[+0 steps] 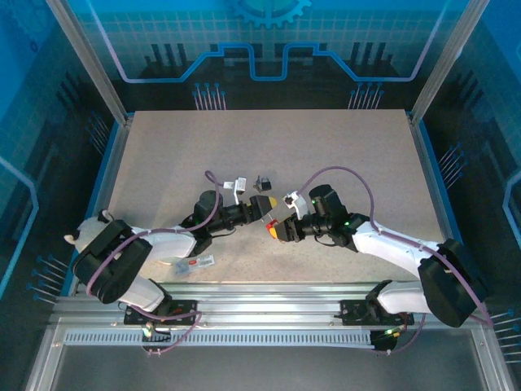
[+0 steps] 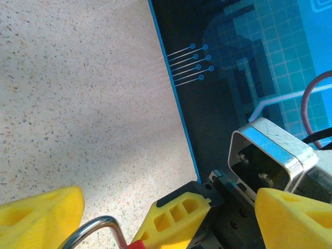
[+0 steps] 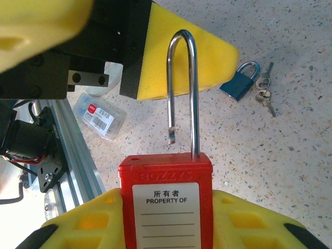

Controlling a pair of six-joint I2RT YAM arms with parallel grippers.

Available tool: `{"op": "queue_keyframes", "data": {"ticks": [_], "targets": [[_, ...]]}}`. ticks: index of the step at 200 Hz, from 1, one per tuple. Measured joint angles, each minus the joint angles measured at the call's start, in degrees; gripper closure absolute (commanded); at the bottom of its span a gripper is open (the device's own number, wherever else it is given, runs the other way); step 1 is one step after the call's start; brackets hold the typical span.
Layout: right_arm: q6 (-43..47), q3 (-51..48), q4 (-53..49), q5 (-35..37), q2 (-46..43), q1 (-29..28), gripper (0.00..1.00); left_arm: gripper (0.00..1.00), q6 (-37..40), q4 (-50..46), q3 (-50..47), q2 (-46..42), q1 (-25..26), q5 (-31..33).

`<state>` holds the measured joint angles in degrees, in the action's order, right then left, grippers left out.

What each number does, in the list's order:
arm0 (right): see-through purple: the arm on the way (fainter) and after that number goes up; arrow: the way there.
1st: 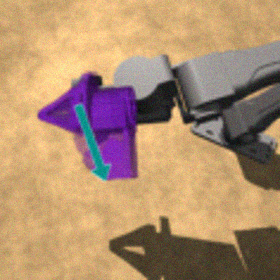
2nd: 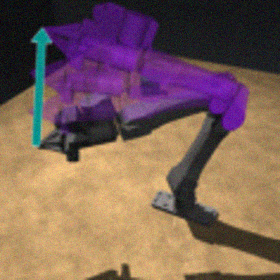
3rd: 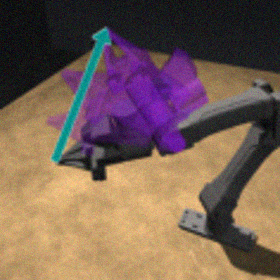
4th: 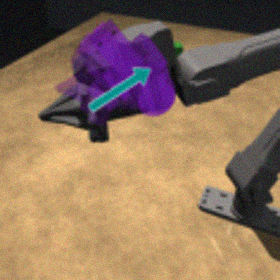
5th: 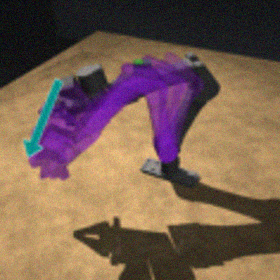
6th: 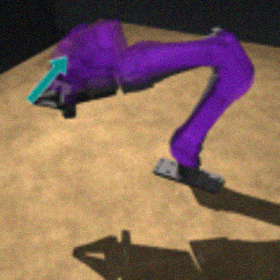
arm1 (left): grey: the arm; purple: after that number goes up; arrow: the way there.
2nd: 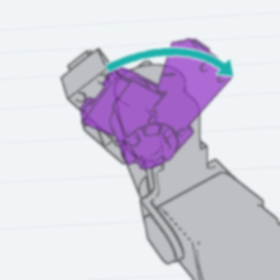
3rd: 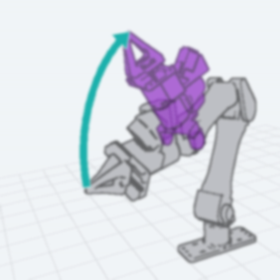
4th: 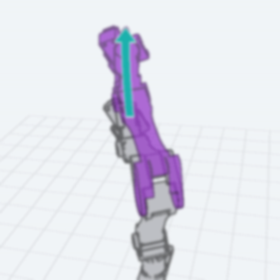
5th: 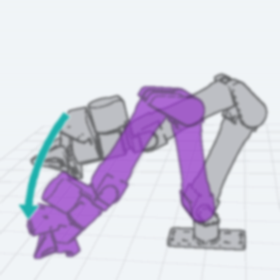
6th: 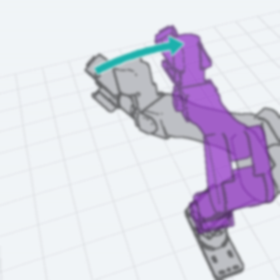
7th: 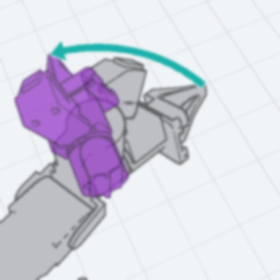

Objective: Lock with the key

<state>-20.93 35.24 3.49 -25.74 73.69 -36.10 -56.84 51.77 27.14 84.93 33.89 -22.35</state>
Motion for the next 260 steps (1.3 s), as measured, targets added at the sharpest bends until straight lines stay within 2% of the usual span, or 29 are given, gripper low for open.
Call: {"op": "queue_keyframes", "data": {"ticks": [61,142,260], "targets": [[0.0,0.0,0.0,-0.04,0.0,0.0,1.0,0.22,0.98,-0.59,-0.07,-0.57,0.0,0.0],[0.0,0.0,-0.02,-0.04,-0.07,0.0,1.0,0.39,3.32,-3.45,-0.33,-2.34,0.0,0.07],[0.24,0.0,-0.63,0.42,-0.94,-0.37,1.0,0.53,6.45,-8.87,-1.09,-5.16,0.0,1.75]]}}
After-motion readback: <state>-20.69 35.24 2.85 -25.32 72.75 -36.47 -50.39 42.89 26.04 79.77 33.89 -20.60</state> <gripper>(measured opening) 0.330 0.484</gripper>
